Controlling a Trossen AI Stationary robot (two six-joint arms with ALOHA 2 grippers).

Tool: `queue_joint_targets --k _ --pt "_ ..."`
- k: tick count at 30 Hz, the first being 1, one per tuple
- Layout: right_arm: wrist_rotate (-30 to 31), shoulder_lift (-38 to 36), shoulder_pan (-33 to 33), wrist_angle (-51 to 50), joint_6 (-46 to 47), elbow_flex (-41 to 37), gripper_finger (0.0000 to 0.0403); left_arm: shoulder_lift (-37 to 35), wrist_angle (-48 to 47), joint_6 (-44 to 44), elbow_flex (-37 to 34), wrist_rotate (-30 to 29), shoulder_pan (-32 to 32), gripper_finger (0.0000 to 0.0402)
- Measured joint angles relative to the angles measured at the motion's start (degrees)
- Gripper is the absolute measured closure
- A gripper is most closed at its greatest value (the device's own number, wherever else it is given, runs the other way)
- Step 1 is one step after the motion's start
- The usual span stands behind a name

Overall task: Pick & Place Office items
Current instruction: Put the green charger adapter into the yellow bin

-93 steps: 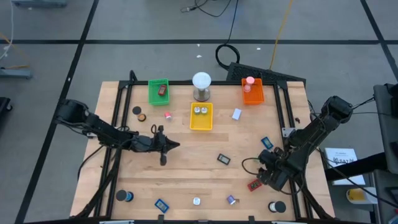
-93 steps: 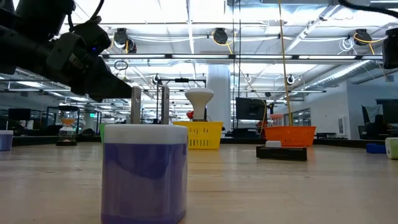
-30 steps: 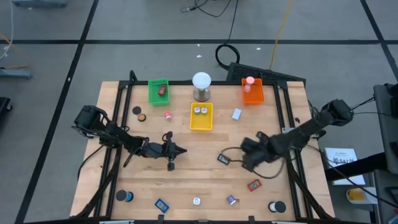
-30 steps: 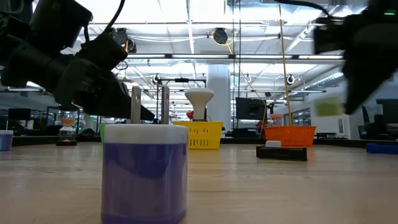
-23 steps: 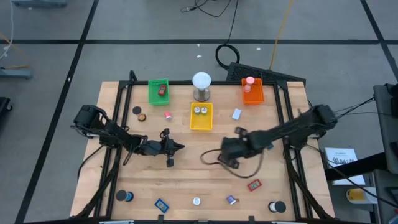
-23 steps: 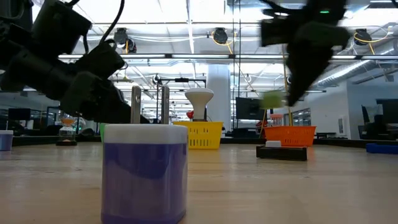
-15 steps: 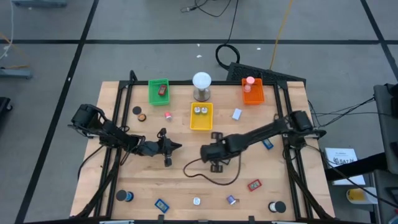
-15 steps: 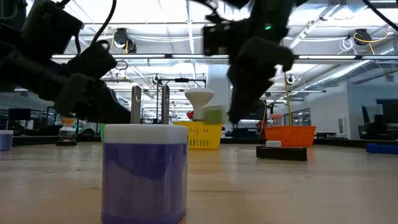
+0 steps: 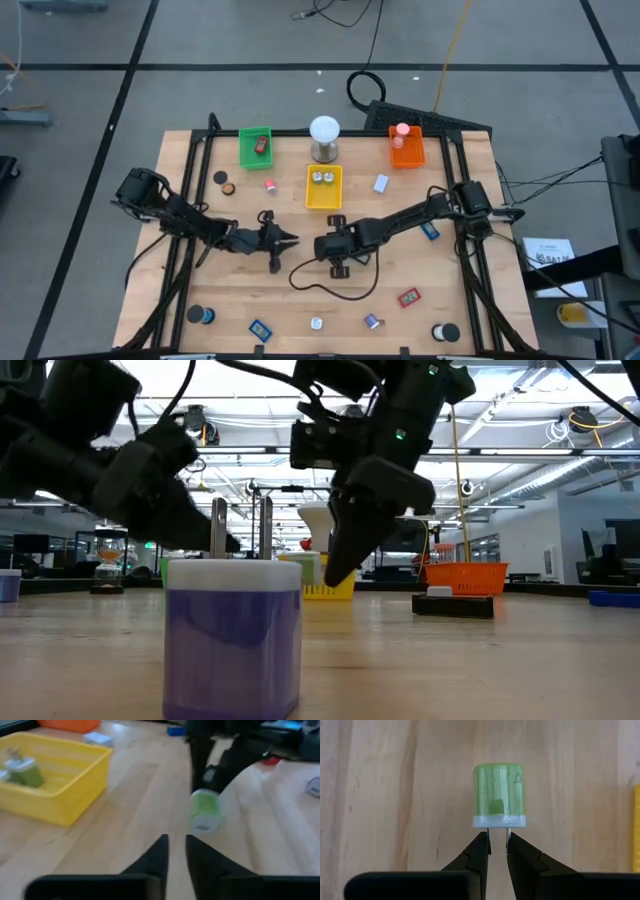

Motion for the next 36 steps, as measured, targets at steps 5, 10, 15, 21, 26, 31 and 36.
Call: queue_joint_targets --k 5,10,15,21,26,31,36 --pt "0.07 0.08 0.01 0.93 -0.27 -0.02 0.0358 0.00 -6.53 0.48 3.72 -0.24 -1.87 0.0226" --pt "0.12 0.04 0.02 2.49 -0.89 -0.02 0.0358 2.85 -8.62 0.75 7.12 -2.20 -2.47 0.0140" --pt "0.17 0.04 0.02 3.92 -1.15 -0.02 0.0358 8.87 -8.62 2.06 10.70 -2.40 -2.38 0.0108" --pt "0.07 0.04 0.02 3.88 -1.50 -0.02 0.0358 11.92 -9.31 5.76 14.57 -2.53 -2.30 0.0132" --pt "0.03 0.04 0.11 3.83 -1.90 -0.02 0.0358 11.98 -9.18 7.39 15.04 -2.51 -2.29 0.0181" --pt "-0.16 0.04 0.15 3.71 -2.11 -0.02 0.0358 11.98 -9.24 8.11 15.04 -2.51 -2.32 0.0231" --pt "-0.32 0.04 0.17 3.79 -2.23 -0.02 0.0358 11.98 -9.02 9.04 15.02 -2.19 -2.53 0.0268"
